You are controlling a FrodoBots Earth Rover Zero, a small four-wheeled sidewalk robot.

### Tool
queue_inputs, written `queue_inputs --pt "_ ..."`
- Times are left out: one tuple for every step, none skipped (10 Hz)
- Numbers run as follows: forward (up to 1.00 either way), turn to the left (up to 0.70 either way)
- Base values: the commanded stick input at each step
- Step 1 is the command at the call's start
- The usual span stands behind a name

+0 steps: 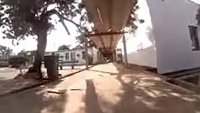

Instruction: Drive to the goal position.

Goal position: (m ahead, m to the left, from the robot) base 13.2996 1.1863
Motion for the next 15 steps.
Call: queue_inputs --pt "0.70 0.00" --pt "0.70 0.00" --pt "0.70 0.00" --pt "0.70 0.00" --pt "0.70 0.00" --pt "0.70 0.00" --pt "0.70 0.00" --pt "0.70 0.00" --pt "0.70 0.00" --pt "0.70 0.00" --pt "0.70 0.00" --pt "0.70 0.00" --pt "0.70 0.00" --pt "0.70 -0.19" --pt "0.70 -0.18"
